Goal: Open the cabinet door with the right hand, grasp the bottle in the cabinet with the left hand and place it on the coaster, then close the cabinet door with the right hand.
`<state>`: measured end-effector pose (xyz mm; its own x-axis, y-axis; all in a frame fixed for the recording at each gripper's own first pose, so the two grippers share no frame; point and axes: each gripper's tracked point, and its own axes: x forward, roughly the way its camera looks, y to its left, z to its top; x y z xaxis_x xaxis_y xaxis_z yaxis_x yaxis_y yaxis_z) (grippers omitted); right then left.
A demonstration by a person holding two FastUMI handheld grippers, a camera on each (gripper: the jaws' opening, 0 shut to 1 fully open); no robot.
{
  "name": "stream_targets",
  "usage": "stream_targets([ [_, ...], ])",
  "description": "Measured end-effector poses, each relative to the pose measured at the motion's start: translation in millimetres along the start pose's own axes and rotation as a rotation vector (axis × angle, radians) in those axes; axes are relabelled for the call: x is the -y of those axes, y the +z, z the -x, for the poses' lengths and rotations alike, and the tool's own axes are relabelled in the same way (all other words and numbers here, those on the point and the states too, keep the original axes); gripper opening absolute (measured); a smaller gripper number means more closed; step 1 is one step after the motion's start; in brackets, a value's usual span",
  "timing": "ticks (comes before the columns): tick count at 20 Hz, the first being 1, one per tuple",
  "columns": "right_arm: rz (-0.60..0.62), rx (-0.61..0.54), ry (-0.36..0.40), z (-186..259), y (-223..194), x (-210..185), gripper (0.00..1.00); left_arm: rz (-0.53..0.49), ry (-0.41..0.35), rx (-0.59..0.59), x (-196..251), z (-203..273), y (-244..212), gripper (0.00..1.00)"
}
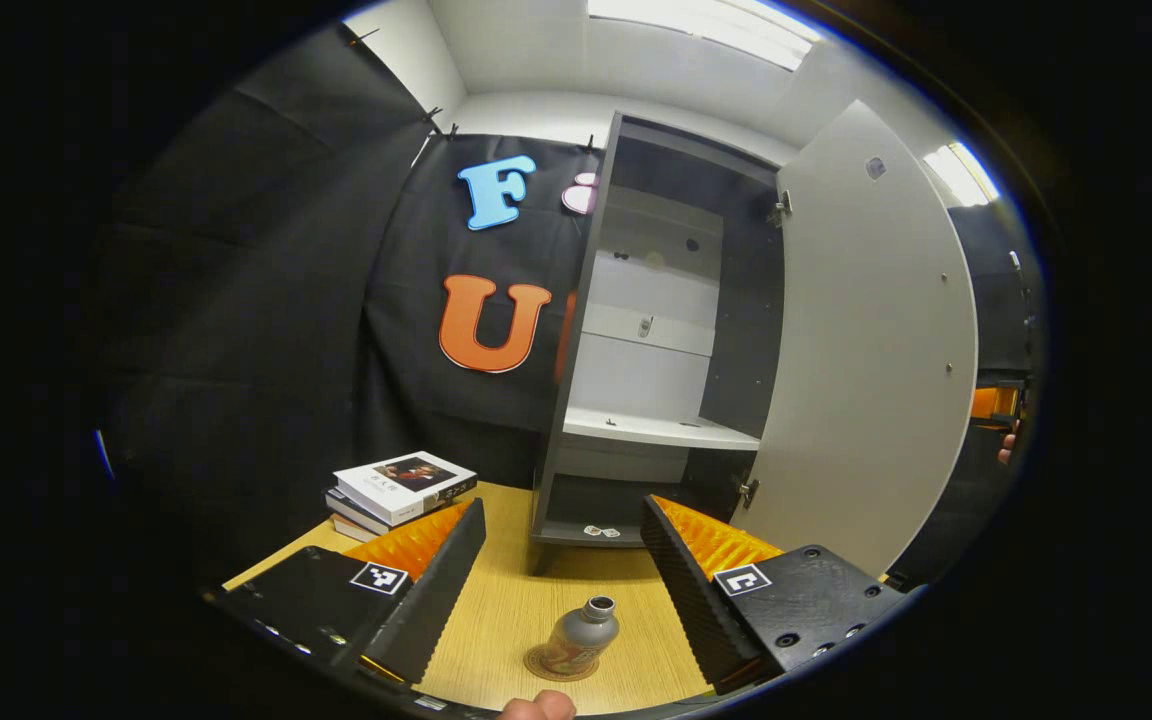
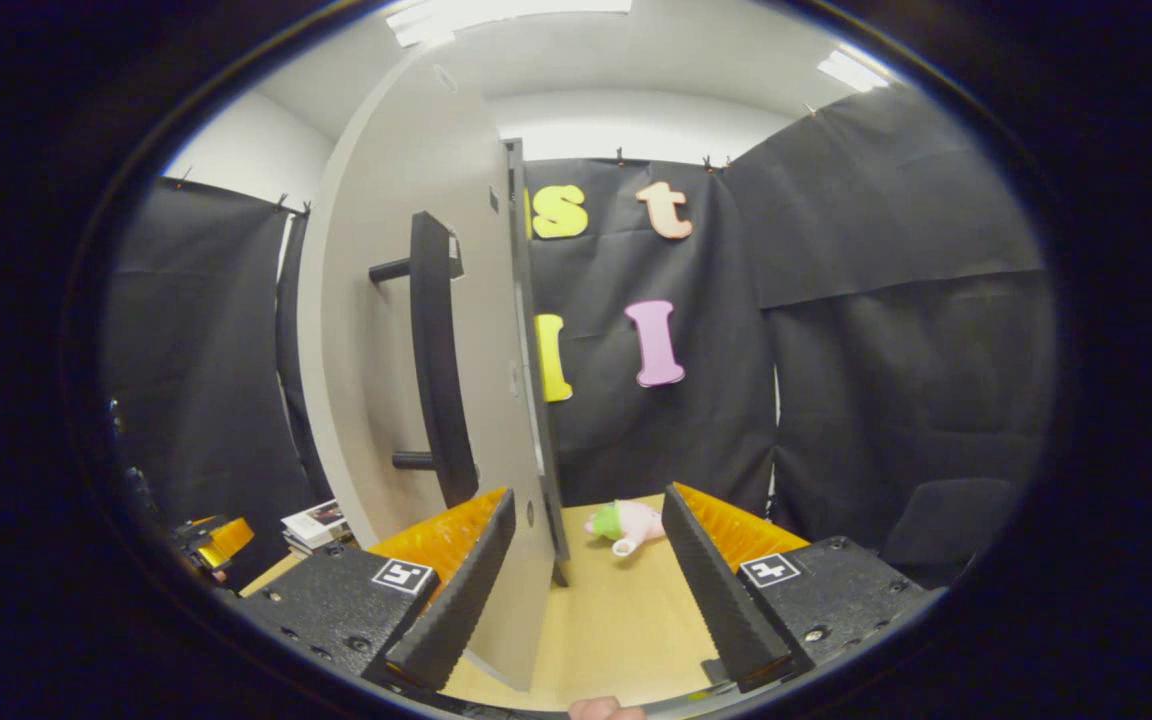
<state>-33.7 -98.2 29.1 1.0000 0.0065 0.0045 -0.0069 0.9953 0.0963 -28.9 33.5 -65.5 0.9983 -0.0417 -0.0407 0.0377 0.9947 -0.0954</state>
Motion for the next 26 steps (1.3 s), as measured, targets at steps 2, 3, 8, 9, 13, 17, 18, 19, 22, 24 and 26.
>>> stream_targets([
  [2, 0.004, -0.002, 0.043, -1, -1, -19, 0.97, -0.002, 0.008, 0.001, -3, 3, 0, 0.95],
  [3, 0.004, -0.003, 0.064, -3, -2, -29, 0.97, -0.002, 0.015, 0.002, -7, 5, 1, 0.95],
  [8, -0.014, -0.016, 0.121, -29, -5, -45, 0.96, 0.002, 0.056, 0.005, -26, 12, 2, 0.95],
  [9, -0.029, -0.020, 0.135, -34, -6, -48, 0.96, 0.004, 0.064, 0.005, -29, 13, 2, 0.95],
  [13, -0.038, -0.046, 0.246, -47, -12, -86, 0.97, 0.008, 0.091, 0.003, -41, 16, 2, 0.95],
  [17, 0.069, 0.002, 0.182, -68, -6, -87, 0.96, 0.011, 0.114, 0.004, -53, 18, 2, 0.95],
  [18, 0.047, -0.011, 0.200, -72, -7, -92, 0.96, 0.012, 0.119, -0.001, -55, 18, 1, 0.95],
  [19, 0.031, -0.018, 0.217, -67, -9, -98, 0.96, 0.013, 0.125, 0.000, -57, 19, 2, 0.95],
  [22, 0.039, -0.008, 0.248, -69, -8, -117, 0.96, 0.016, 0.141, -0.002, -65, 18, 1, 0.95],
  [24, 0.049, -0.011, 0.272, -73, -14, -134, 0.96, 0.017, 0.152, -0.007, -70, 19, 0, 0.95],
  [26, 0.053, -0.017, 0.306, -78, -20, -153, 0.96, 0.019, 0.163, -0.012, -75, 19, -1, 0.95],
])
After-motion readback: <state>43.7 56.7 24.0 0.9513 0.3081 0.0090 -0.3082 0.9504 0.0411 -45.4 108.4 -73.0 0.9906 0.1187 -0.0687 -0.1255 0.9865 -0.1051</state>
